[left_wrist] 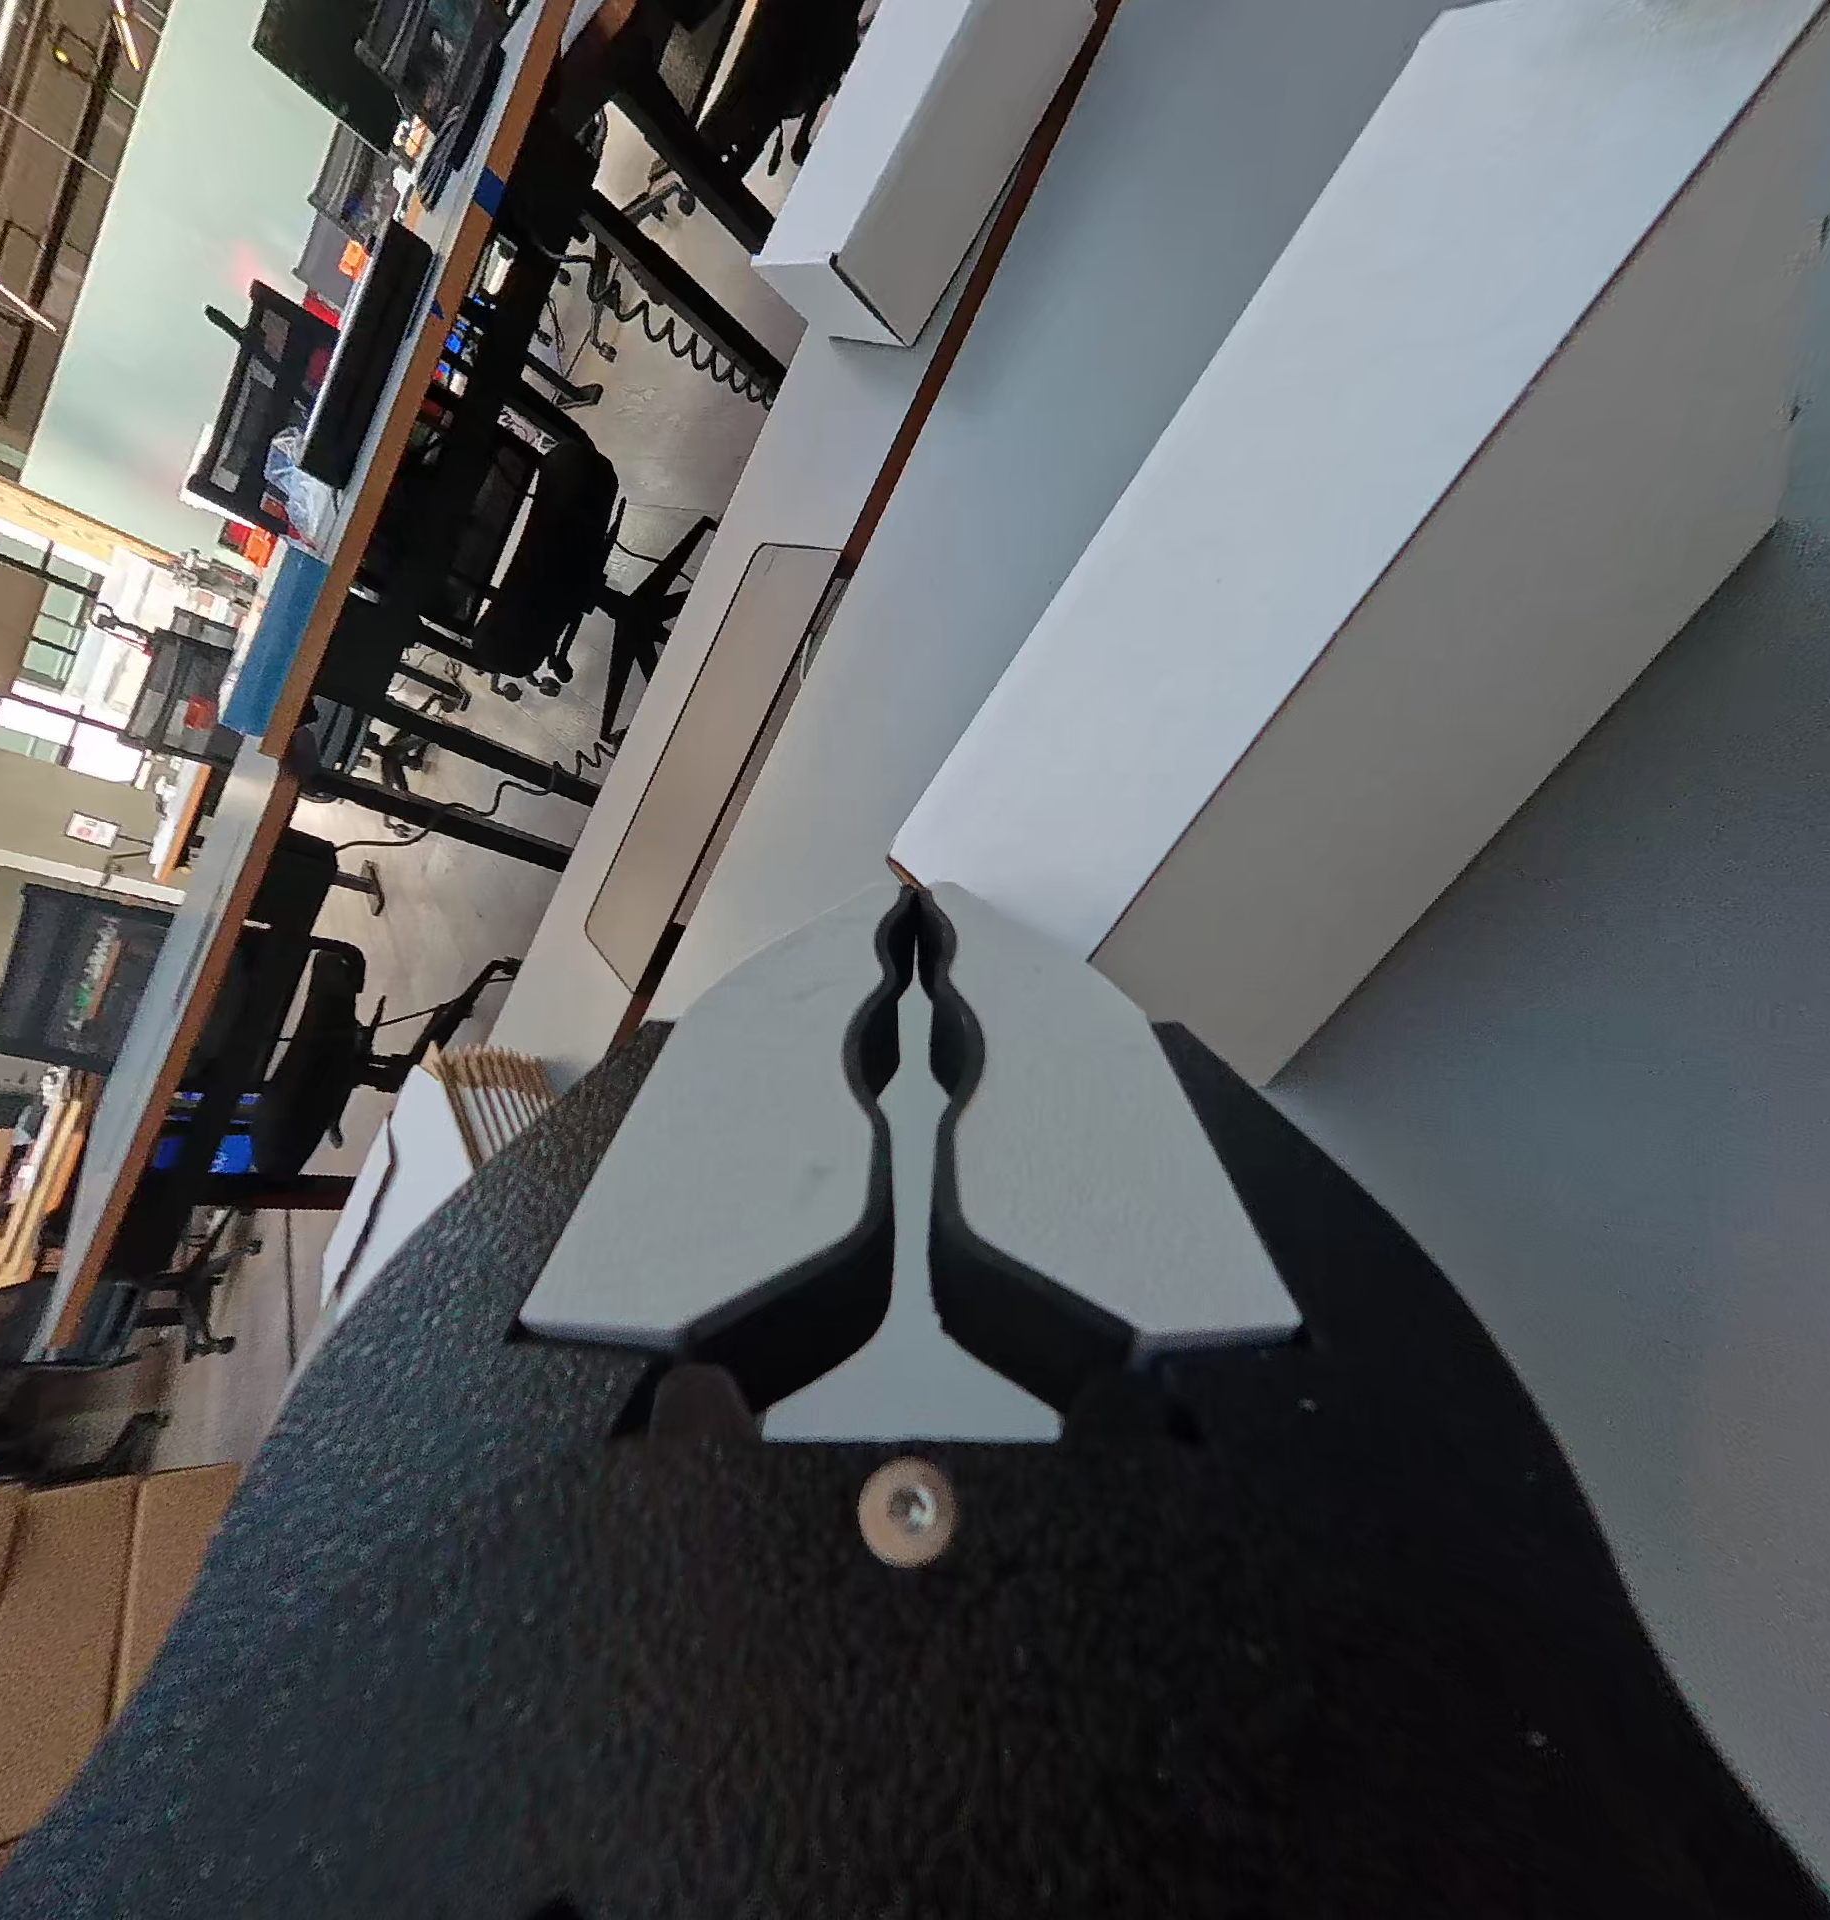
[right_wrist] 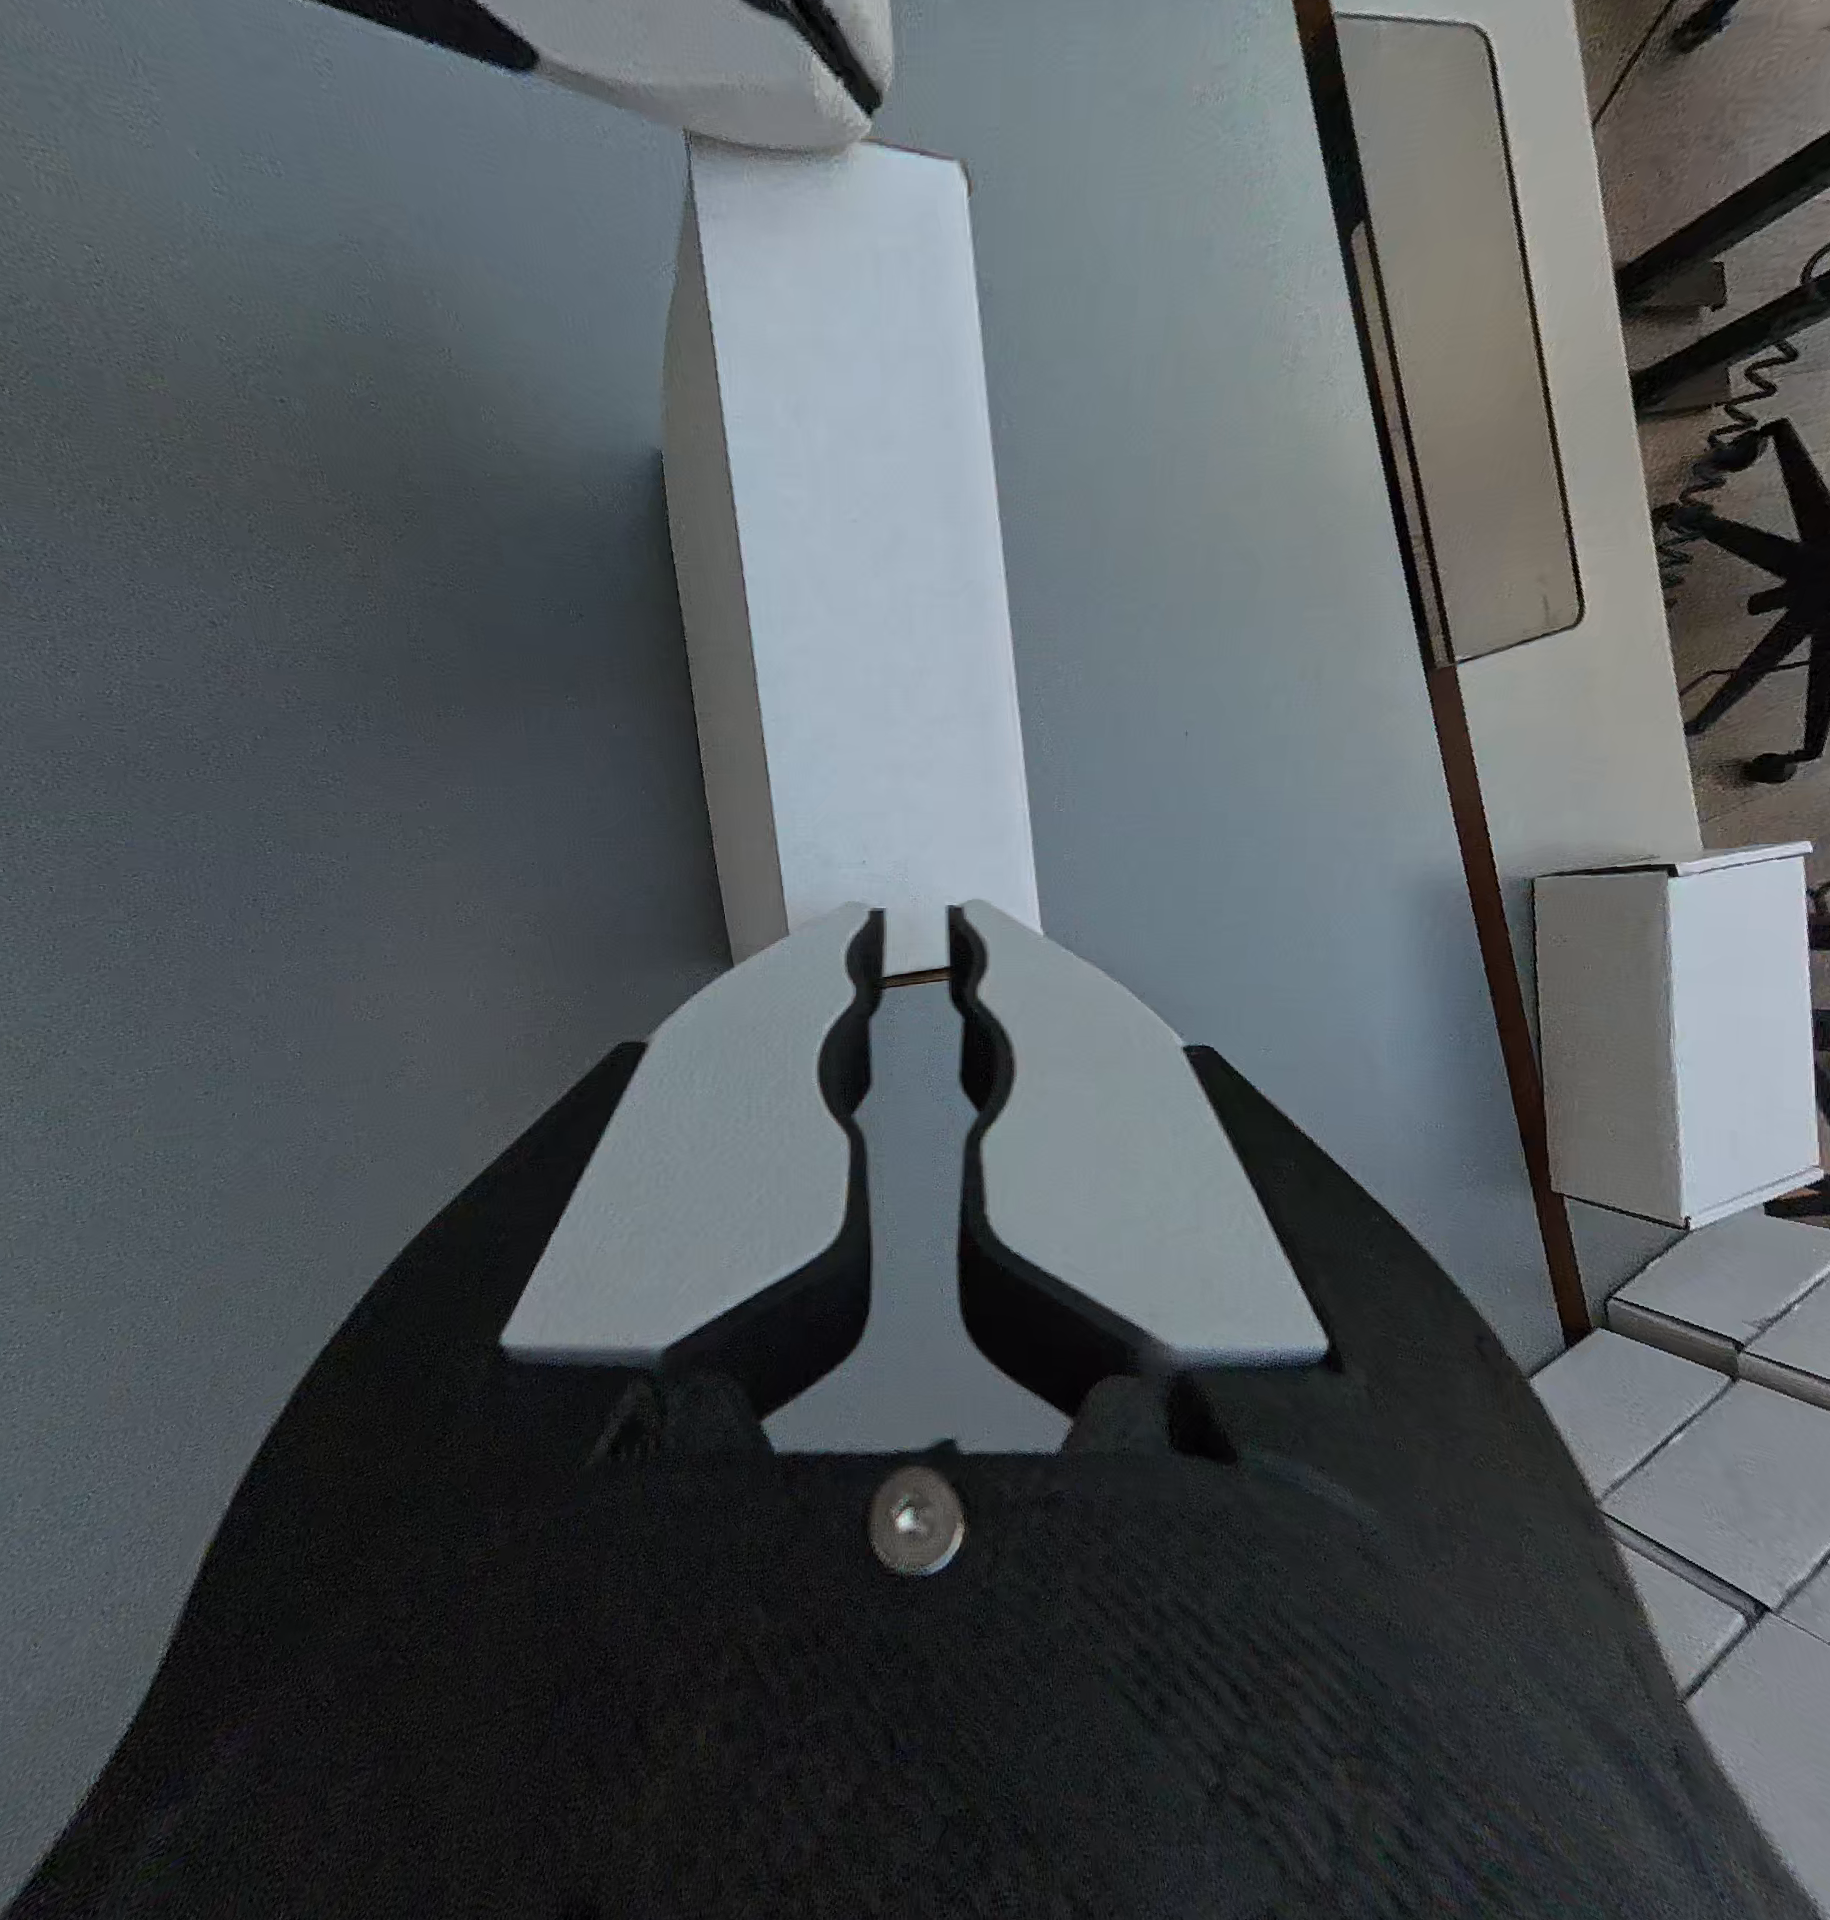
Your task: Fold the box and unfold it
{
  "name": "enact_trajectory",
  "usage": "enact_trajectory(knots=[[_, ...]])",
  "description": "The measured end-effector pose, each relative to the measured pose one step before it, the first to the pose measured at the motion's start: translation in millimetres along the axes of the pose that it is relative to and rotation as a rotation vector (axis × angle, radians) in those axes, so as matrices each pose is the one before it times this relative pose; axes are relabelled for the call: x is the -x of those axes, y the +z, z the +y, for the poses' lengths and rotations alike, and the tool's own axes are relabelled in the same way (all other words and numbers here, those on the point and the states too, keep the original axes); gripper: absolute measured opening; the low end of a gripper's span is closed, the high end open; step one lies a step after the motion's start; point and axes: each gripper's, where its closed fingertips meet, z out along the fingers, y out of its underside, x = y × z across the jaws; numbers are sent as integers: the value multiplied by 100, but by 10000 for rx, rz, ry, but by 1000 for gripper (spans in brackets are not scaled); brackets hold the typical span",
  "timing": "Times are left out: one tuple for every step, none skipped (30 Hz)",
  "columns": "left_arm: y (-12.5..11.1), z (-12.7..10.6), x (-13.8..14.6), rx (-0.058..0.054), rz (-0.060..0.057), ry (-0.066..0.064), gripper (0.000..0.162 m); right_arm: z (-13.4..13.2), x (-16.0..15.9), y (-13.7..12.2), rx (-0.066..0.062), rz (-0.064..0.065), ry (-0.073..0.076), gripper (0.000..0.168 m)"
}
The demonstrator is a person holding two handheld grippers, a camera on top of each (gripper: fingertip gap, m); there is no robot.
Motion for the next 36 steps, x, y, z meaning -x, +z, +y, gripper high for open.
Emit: enact_trajectory(knots=[[-451, 77, 32, -205, 66, -739, 0, -1020, -713, -487, -439, -63, 374, 45], [-572, 13, 590, -299, -285, -1099, 0, -1139, -262, -462, -403, -307, 276, 57], [-722, -151, 690, -425, -263, -1299, 0, -1053, 165, -236, -263, -518, 166, 64], [-777, -226, 430, -462, -20, -1333, 8, -887, 280, 98, -121, -517, 83, 73], [-737, -204, 212, -395, 106, -1187, 21, -606, 172, 444, 61, -415, 25, 78], [-657, -118, 186, -297, 17, -917, 31, -190, 206, 746, 329, -434, -13, 82], [-576, -66, 36, -250, 39, -587, 40, 205, 306, 955, 570, -519, -69, 85], [-471, -4, -63, -204, 32, -357, 45, 199, 109, 1044, 558, -395, -22, 86], [-350, 98, -34, -121, -35, -194, 49, 78, 7, 1074, 469, -307, 65, 86], [-241, 239, -108, -13, 8, -74, 51, -90, -94, 964, 373, -224, 13, 82], [-154, 408, -222, 108, 74, 28, 53, -211, -180, 770, 261, -92, -35, 71], [-77, 531, -201, 188, 60, 113, 53, -252, -318, 597, 210, 73, -89, 60], [7, 594, -163, 213, 3, 165, 53, -206, -191, 444, 207, 50, -168, 57], [106, 584, -182, 235, 24, 204, 52, -182, -34, 308, 184, -10, -155, 58], [149, 648, -315, 327, 135, 243, 52, -120, 0, 200, 186, -10, -178, 58], [151, 660, -305, 357, 135, 260, 53, -119, -62, 68, 148, 12, -85, 58], [155, 541, -82, 275, -21, 217, 53, -122, -41, 51, 101, -24, 4, 58], [147, 403, 91, 155, -138, 134, 52, -28, -12, 3, 76, -26, -109, 58], [130, 275, 8, 66, -68, 59, 49, -6, -8, 2, 29, -38, -114, 58], [75, 181, -167, 18, 74, 8, 47, -8, -64, 8, 5, -11, -225, 58], [-8, 103, -131, -23, 94, -20, 46, 93, -81, -54, 20, 37, -348, 58], [-99, -4, 84, -77, -22, -74, 45, 225, -301, -224, 71, 224, -353, 58], [-179, -67, 180, -125, -76, -123, 43, 332, -875, -493, 81, 576, -419, 58], [-217, -108, 128, -148, -14, -148, 40, 359, -1294, -772, 4, 744, -487, 58], [-216, -101, 28, -153, 61, -143, 39, 439, -1737, -1010, -72, 886, -466, 58], [-211, -81, 53, -133, 36, -133, 38, 629, -2323, -1086, -89, 1087, -393, 58], [-189, -6, 115, -84, -19, -84, 38, 1009, -2920, -977, -2, 1273, -233, 58], [-164, 99, 136, -10, -35, -27, 37, 1427, -3379, -704, 123, 1418, -165, 58], [-131, 187, 128, 48, -32, 14, 37, 1899, -3454, -297, 228, 1444, -246, 58], [-80, 200, 85, 60, -17, 33, 37, 2269, -2963, 226, 311, 1184, -380, 58], [-44, 185, 19, 41, -4, 35, 37, 2410, -2251, 662, 227, 974, -328, 58], [-10, 124, -30, 16, 11, 21, 37, 2380, -1557, 944, 138, 805, -97, 58], [3, 90, -97, -1, 49, 6, 37, 2191, -837, 1099, 55, 616, 49, 58], [12, 72, -141, -13, 68, 10, 37, 2075, -57, 1167, 51, 365, -18, 58], [45, 78, -104, -26, 41, 21, 36, 2045, 619, 1221, 192, 119, -180, 58], [55, 124, -93, -6, 17, 34, 36, 1817, 952, 1216, 271, 56, -220, 58]])
